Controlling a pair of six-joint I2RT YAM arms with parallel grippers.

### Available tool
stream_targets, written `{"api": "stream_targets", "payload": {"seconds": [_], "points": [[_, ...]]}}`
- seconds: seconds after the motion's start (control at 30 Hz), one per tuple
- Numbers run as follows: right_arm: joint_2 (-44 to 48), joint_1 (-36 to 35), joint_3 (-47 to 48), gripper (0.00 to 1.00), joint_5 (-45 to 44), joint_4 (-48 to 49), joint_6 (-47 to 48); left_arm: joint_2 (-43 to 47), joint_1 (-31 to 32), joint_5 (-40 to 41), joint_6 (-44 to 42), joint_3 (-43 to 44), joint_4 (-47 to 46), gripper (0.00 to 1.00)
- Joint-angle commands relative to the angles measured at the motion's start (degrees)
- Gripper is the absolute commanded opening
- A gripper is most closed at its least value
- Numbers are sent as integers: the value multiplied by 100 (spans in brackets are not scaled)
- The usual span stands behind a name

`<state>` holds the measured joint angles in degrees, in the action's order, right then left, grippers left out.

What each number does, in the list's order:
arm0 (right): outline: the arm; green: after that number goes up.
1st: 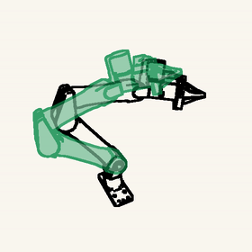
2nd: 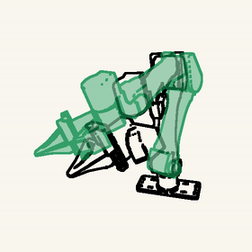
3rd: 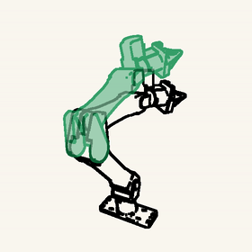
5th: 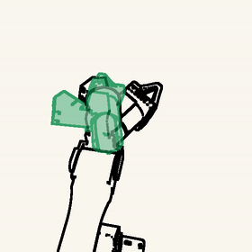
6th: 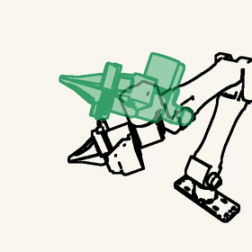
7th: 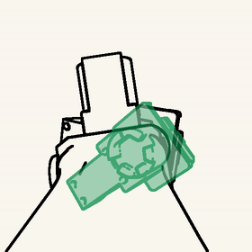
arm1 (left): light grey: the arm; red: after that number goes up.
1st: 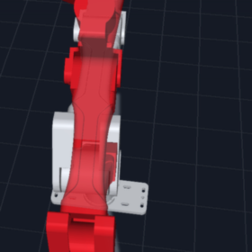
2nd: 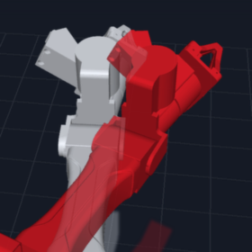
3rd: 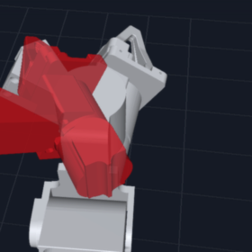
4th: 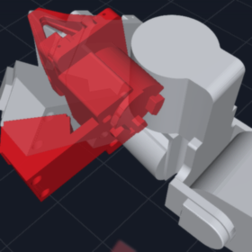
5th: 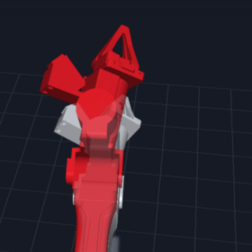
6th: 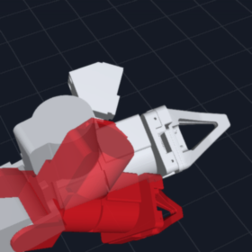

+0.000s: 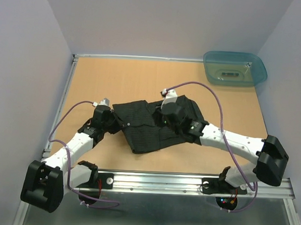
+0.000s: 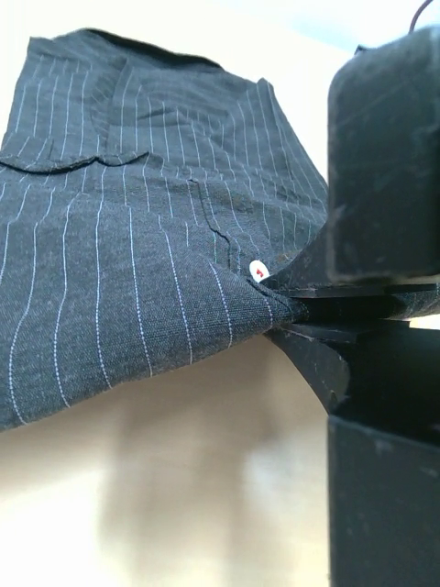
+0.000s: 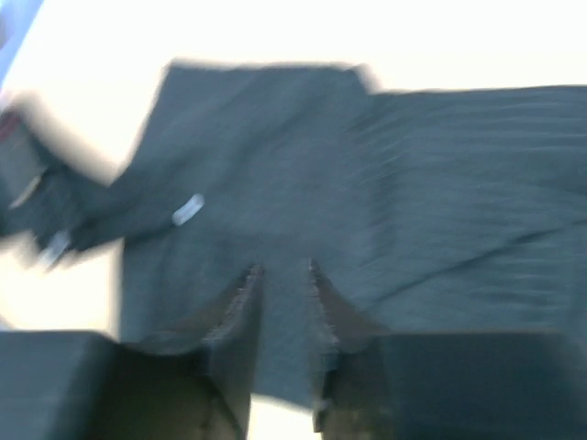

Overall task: Fold and stack the long sleeve shirts
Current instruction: Fold the shirt

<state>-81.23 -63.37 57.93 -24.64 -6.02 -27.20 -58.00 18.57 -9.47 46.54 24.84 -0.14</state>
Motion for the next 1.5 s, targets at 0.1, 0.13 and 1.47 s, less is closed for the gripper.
{"api": "stream_targets", "payload": {"seconds": [0.1,0.13,1.47], "points": [[-427,1169,-64,10,1242,119,-427,25,-37,323,-576,706,1130,3],[-672,1256,7,9,1399,119,-435,34,-37,350,-620,750,1244,3],[-4444,616,2072,1,3826,2331,-2175,-598,-345,1186,-2185,3791,3961,4]]}}
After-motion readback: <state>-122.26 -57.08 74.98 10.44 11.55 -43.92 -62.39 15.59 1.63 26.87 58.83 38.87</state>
